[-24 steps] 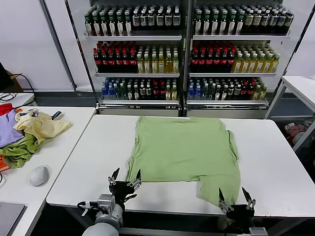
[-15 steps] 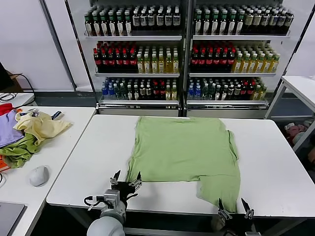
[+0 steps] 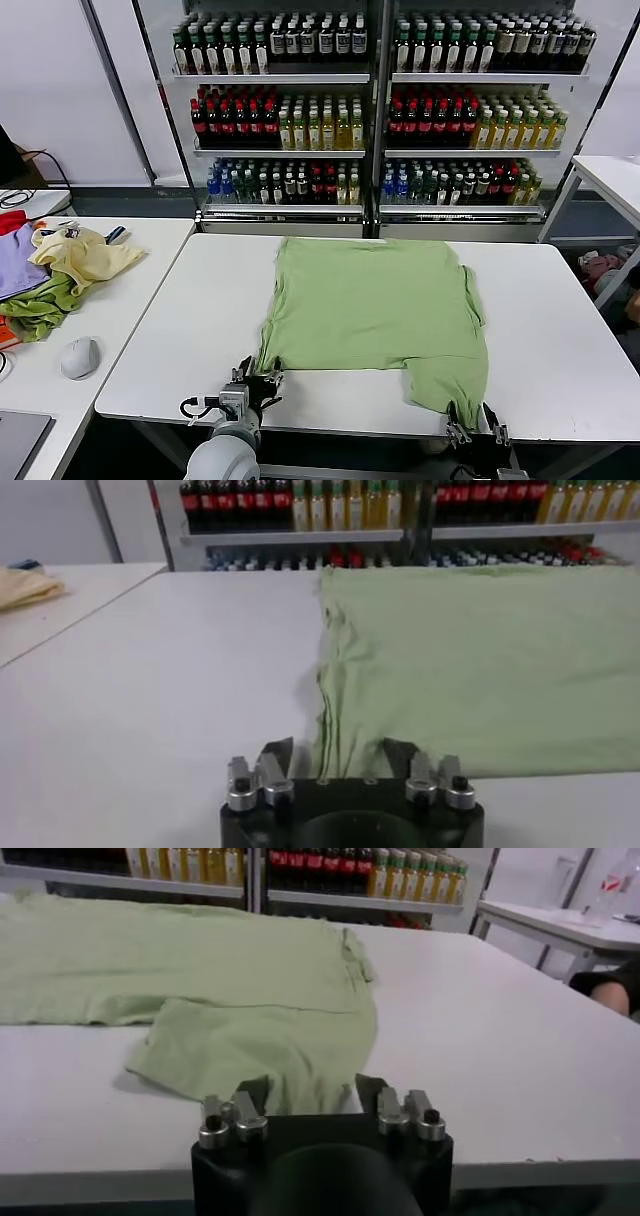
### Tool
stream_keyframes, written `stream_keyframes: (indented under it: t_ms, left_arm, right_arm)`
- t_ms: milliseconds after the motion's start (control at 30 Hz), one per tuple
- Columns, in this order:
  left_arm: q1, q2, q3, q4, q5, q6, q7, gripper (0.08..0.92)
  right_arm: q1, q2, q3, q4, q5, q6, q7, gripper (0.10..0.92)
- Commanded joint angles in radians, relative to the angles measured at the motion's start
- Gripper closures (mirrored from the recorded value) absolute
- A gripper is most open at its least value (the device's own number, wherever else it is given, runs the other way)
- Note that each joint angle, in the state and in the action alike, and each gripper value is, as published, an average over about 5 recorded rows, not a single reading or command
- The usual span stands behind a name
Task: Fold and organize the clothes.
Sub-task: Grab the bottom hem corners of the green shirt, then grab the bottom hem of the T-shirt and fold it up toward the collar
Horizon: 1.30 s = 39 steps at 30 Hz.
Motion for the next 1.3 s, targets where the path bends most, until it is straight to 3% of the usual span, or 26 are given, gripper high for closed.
stream_keyframes:
  t_ms: [33,400,500,867,1300]
  left_arm:
    - [-0.007,0.001,0.003,0.019,-0.06,0.013,-0.021,0.527]
    - [0.011,0.015,0.002,-0.058,-0.082,-0.044,0.007,0.843]
    - [0.021,0.022,0.004,-0.1,-0.057,-0.077,0.006,0.895]
    - [-0.06,0.062,-0.018,-0.138,-0.074,-0.146,0.019,0.905]
    - [-0.252,0.092,0.067,0.067,-0.076,-0.146,0.035,0.905]
  right_arm:
    - [0.003,0.002,-0.004,-0.012,0.051,-0.022,-0.005,0.592]
    - [0.017,-0.039,0.028,0.08,0.046,0.056,-0.091,0.83]
    - [0.041,-0.054,0.052,0.11,0.044,0.094,-0.107,0.88]
    - [0.25,-0.147,0.108,0.05,0.132,0.093,-0.097,0.894]
    - [0.552,-0.237,0.017,-0.188,0.152,0.03,-0.075,0.894]
